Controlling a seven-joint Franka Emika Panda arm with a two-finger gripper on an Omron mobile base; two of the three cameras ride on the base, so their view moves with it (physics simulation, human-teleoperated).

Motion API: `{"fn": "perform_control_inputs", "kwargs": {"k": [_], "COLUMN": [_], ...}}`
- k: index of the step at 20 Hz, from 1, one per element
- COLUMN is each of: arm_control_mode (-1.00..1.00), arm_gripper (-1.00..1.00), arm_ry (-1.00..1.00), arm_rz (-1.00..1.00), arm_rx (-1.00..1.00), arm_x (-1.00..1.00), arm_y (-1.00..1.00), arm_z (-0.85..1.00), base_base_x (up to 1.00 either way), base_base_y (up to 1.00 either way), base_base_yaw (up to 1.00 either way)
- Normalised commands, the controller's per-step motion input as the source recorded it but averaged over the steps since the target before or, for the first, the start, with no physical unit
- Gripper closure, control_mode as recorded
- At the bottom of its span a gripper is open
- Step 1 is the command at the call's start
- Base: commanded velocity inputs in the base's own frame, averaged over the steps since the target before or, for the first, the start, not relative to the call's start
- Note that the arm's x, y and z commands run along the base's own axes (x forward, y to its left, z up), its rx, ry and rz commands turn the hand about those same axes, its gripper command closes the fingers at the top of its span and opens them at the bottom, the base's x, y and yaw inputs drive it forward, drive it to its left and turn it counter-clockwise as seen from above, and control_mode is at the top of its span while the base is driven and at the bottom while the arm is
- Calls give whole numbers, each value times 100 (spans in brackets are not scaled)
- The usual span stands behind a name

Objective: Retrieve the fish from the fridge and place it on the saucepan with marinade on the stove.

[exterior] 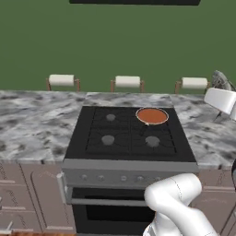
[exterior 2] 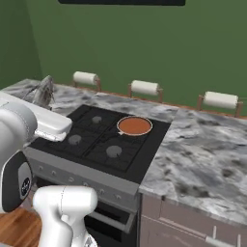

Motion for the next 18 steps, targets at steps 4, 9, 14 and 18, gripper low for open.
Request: {"fn": "perform_control_inputs", "kwargs": {"k": [4, 9, 14, 18], "arm_control_mode": [100, 100, 100, 100], "arm_gripper": [100, 100, 100, 100], "arm_ry": [0, 0, 0, 0], "arm_rz": [0, 0, 0, 0], "arm_rx": [0, 0, 0, 0], "arm_x": [0, 0, 0, 0], "arm_y": [0, 0, 0, 0], "arm_z": [0, 0, 0, 0], "base_base_x": [23, 8, 16, 11], "base_base_y": [-13, -3, 17, 34], "base_base_yaw": [-31, -32, -23, -17]}}
